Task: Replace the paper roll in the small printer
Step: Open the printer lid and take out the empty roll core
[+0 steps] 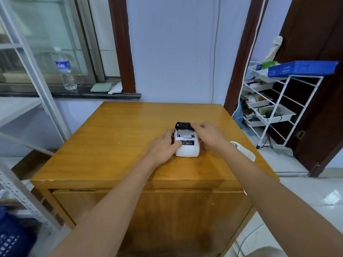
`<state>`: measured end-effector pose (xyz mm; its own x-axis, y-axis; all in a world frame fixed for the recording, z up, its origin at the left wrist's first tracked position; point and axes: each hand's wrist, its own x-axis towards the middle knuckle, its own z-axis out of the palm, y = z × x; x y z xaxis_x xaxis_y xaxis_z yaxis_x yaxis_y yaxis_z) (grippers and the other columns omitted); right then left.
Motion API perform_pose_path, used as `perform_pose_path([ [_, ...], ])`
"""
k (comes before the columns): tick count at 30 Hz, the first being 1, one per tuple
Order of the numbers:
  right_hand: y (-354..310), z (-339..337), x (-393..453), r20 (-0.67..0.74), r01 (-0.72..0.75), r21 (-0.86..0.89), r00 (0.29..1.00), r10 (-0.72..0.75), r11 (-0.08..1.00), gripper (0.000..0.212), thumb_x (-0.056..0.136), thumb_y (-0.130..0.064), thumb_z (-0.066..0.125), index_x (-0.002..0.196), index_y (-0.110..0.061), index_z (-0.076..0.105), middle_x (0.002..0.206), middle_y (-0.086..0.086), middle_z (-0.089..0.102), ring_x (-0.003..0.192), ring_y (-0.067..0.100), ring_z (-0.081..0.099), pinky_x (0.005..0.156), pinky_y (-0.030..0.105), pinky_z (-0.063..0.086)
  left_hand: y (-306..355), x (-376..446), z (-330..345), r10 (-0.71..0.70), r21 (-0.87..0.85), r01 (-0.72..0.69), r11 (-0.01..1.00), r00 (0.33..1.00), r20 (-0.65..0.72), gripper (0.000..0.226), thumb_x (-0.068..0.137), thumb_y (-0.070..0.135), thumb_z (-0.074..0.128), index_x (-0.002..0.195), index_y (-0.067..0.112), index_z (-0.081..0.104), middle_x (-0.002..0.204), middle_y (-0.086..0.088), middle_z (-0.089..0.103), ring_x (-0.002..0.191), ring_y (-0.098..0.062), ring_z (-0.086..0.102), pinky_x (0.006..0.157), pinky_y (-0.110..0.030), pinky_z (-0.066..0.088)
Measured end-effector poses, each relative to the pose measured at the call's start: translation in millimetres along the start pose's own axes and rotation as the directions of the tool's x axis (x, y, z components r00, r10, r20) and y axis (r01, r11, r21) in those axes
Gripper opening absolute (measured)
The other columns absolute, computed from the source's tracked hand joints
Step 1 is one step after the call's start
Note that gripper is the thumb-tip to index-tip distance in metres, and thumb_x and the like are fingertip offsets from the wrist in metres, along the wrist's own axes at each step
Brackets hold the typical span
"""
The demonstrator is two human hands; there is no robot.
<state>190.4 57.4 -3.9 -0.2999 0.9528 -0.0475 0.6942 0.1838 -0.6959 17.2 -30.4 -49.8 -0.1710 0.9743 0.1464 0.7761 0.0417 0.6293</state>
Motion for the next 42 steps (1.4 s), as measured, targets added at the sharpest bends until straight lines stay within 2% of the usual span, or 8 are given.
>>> perform_pose_path([
  [8, -29, -27, 20, 0.249, -0.267, 0.045, 0.936, 0.248, 0.963, 0.079, 0.098, -0.074, 0.037, 0.116, -0.003, 0.065, 0.104, 0.020, 0.079, 0.086, 0.033, 0.079, 0.071, 0.033, 0.057, -6, 5, 4, 0.024, -0.023, -0.025, 0.999, 1.000, -0.007, 0.068, 0.089, 0.053, 0.038, 0.152, 0.028, 0.037, 0.148, -0.002, 0.057, 0.125, -0.025, 0.056, 0.086, -0.038, 0.045],
  [19, -38, -18, 35, 0.225, -0.340, -0.029, 0.914, 0.338, 0.940, 0.099, 0.093, -0.085, 0.023, 0.098, 0.003, 0.071, 0.093, 0.024, 0.079, 0.073, 0.034, 0.076, 0.062, 0.031, 0.053, -9, 9, 7, 0.033, 0.001, -0.033, 0.999, 0.999, -0.042, 0.060, 0.095, 0.049, 0.042, 0.151, 0.028, 0.037, 0.147, -0.001, 0.057, 0.122, -0.025, 0.058, 0.089, -0.039, 0.047],
  [27, -19, -10, 32, 0.134, -0.059, -0.154, 0.988, 0.080, 0.986, 0.098, 0.092, -0.086, 0.021, 0.091, -0.002, 0.072, 0.080, 0.019, 0.080, 0.065, 0.029, 0.075, 0.063, 0.034, 0.060, -4, 7, 6, 0.140, 0.091, -0.135, 0.987, 0.989, -0.051, 0.048, 0.098, 0.038, 0.043, 0.146, 0.034, 0.038, 0.140, -0.005, 0.058, 0.107, -0.025, 0.057, 0.070, -0.036, 0.037],
  [29, -17, -8, 32, 0.132, 0.071, -0.236, 0.990, -0.041, 0.969, 0.081, 0.097, -0.077, 0.037, 0.088, -0.004, 0.072, 0.075, 0.014, 0.079, 0.066, 0.028, 0.076, 0.069, 0.037, 0.062, -4, 7, 6, 0.149, 0.124, -0.143, 0.982, 0.988, -0.036, 0.042, 0.099, 0.038, 0.042, 0.140, 0.035, 0.044, 0.139, -0.006, 0.058, 0.109, -0.026, 0.056, 0.072, -0.037, 0.037],
  [33, -22, -17, 30, 0.265, 0.236, -0.251, 0.950, -0.168, 0.939, 0.023, 0.099, -0.039, 0.065, 0.103, -0.018, 0.072, 0.072, 0.004, 0.069, 0.055, 0.014, 0.063, 0.053, 0.027, 0.050, -5, 7, 5, 0.144, 0.110, -0.140, 0.984, 0.989, -0.027, 0.038, 0.092, 0.044, 0.037, 0.128, 0.035, 0.049, 0.132, -0.004, 0.060, 0.102, -0.024, 0.056, 0.070, -0.037, 0.037],
  [35, -26, -21, 33, 0.326, 0.305, -0.317, 0.924, -0.199, 0.898, 0.015, 0.096, -0.029, 0.070, 0.106, -0.020, 0.076, 0.079, 0.005, 0.069, 0.057, 0.014, 0.056, 0.053, 0.026, 0.045, -6, 6, 6, 0.145, 0.106, -0.141, 0.984, 0.989, -0.034, 0.034, 0.094, 0.043, 0.039, 0.126, 0.034, 0.048, 0.130, -0.003, 0.061, 0.099, -0.023, 0.055, 0.065, -0.035, 0.035],
  [39, -32, -14, 44, 0.368, 0.382, -0.442, 0.902, -0.225, 0.812, 0.023, 0.091, -0.028, 0.074, 0.113, -0.020, 0.079, 0.102, 0.007, 0.077, 0.063, 0.014, 0.061, 0.062, 0.027, 0.050, -4, 6, 7, 0.148, 0.143, -0.140, 0.980, 0.988, -0.047, 0.026, 0.098, 0.044, 0.043, 0.121, 0.032, 0.047, 0.127, -0.001, 0.062, 0.094, -0.023, 0.055, 0.058, -0.030, 0.032],
  [42, -35, -5, 53, 0.377, 0.394, -0.548, 0.904, -0.203, 0.738, 0.025, 0.090, -0.033, 0.076, 0.114, -0.024, 0.077, 0.111, 0.001, 0.076, 0.090, 0.019, 0.071, 0.085, 0.038, 0.061, -1, 5, 5, 0.130, 0.213, -0.113, 0.970, 0.989, -0.069, 0.027, 0.097, 0.052, 0.043, 0.118, 0.034, 0.045, 0.118, 0.004, 0.063, 0.087, -0.023, 0.057, 0.054, -0.032, 0.029],
])
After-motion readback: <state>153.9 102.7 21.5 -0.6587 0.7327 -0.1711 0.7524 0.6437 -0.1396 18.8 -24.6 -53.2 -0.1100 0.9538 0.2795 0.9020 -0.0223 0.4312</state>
